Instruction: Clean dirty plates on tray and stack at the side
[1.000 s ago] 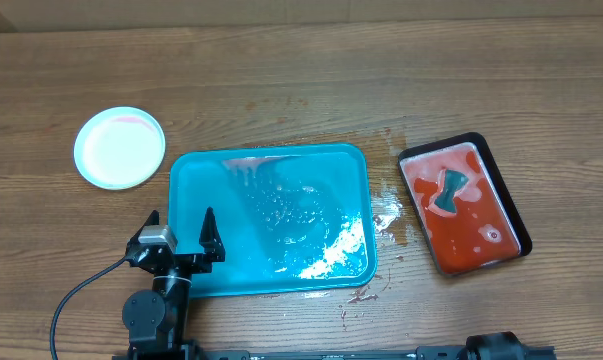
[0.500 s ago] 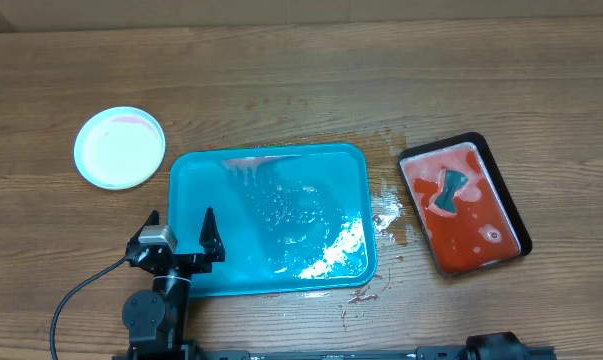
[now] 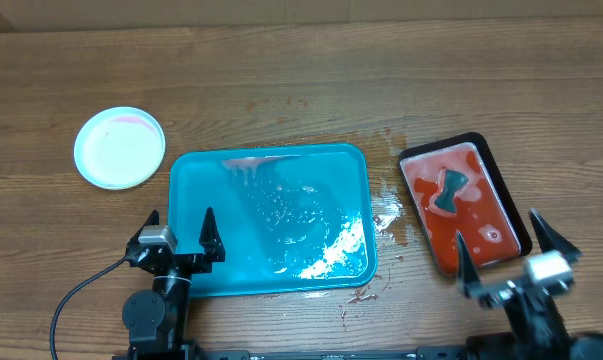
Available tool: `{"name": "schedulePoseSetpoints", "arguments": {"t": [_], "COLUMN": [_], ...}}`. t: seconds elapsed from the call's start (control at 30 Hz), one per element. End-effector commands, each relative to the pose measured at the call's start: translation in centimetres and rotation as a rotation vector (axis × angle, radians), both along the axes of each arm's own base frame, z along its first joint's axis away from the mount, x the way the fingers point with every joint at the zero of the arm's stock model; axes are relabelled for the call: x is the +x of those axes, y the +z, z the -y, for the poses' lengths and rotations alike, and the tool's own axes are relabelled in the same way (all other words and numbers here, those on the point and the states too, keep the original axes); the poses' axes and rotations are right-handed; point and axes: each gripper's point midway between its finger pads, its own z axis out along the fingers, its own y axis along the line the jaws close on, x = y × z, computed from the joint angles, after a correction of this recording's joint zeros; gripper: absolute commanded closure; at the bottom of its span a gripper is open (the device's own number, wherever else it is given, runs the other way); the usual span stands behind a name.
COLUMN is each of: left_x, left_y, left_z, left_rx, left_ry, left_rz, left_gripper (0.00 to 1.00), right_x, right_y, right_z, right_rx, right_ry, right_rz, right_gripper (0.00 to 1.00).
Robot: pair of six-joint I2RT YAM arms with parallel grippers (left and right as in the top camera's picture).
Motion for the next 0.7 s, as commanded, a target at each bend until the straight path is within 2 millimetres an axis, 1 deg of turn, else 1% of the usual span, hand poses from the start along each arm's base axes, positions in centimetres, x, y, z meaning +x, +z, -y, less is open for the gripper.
{"name": "schedulePoseSetpoints", "arguments": {"t": [0.0,0.07,0.17,0.3,0.67], "left_x": [0.0,0.0,0.0,0.0,0.0], "left_y": [0.1,0.1,0.1,0.1,0.1], "left_z": [0.1,0.1,0.1,0.1,0.1], "left_rx": [-0.005,-0.005,-0.005,-0.005,-0.005], "left_ry": [-0.007,-0.007,-0.007,-0.007,-0.007], "left_rz": [0.008,0.007,0.007,0.008,0.008], "left_gripper": [0.0,0.0,0.0,0.0,0.0], "right_x": [2.2,3.3,4.5,5.1,6.3], "right_y": [-2.9,-3.7,-3.8,-4.0,-8.0], "right_z": [-1.1,-1.2,-0.9,-0.9,-0.7], "right_rx": [-0.04,-0.012,0.069,0.09,0.084], "right_ry": [0.047,0.047,0.029,0.028,0.005], "right_rz": [0.015,0.039,0.122,0.199,0.151], "right_gripper": [0.0,0.0,0.0,0.0,0.0]}}
